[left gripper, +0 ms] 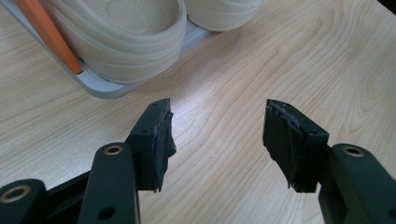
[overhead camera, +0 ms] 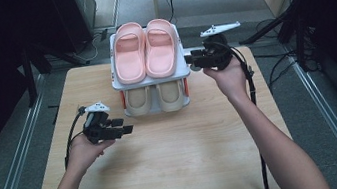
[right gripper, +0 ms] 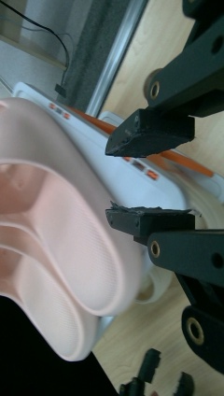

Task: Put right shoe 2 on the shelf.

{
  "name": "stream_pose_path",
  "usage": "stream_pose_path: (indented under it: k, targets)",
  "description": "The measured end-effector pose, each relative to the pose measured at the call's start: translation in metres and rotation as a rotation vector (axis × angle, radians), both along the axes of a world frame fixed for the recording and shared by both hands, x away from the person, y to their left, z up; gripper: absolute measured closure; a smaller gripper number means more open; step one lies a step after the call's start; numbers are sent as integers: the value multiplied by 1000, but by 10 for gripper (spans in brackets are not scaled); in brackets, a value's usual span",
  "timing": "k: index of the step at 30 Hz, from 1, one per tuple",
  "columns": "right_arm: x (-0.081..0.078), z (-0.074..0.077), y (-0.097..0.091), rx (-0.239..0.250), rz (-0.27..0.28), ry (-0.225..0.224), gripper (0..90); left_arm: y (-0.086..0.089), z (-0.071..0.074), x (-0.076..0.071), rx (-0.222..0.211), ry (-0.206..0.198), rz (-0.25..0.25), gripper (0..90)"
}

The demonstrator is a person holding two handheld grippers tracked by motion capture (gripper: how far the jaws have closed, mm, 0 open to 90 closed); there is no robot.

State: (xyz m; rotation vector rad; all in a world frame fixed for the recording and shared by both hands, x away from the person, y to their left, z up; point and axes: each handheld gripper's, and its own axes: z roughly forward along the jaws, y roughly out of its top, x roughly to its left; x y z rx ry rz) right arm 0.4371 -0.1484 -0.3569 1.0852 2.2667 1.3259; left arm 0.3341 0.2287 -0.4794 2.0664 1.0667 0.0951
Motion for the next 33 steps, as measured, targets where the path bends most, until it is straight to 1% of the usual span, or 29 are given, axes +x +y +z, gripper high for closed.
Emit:
stream_pose_path:
  k: [1,3,6,8,12,16,18,24,29,31,33]
  targets:
    - [-3,-2,-2,-10,-2,4,641,0,0,0,1,4,3,421]
    - [-9,-7,-8,-18,-3,-19,641,1,-1,1,0,2,5,404]
    - [-16,-16,-15,-14,5,-6,638,2,-2,2,-8,15,5,393]
    - [-21,-22,-18,-15,11,-3,629,2,-3,3,-11,15,6,390]
    - [-30,-34,-26,-1,17,2,618,3,-5,4,-10,20,4,392]
    - [-38,-46,-31,-9,37,3,600,2,-6,6,-11,28,8,392]
    - [-43,-52,-33,-9,42,-2,600,2,-6,6,-3,26,4,391]
    - [-56,-70,-38,2,53,11,587,0,-7,7,-4,30,3,391]
    - [-64,-82,-42,11,57,13,584,-1,-6,8,-3,18,-2,391]
    - [-67,-86,-44,12,64,10,583,-2,-5,8,-12,3,-2,390]
    - [-70,-91,-45,28,67,3,582,-3,-4,9,-24,-4,-6,384]
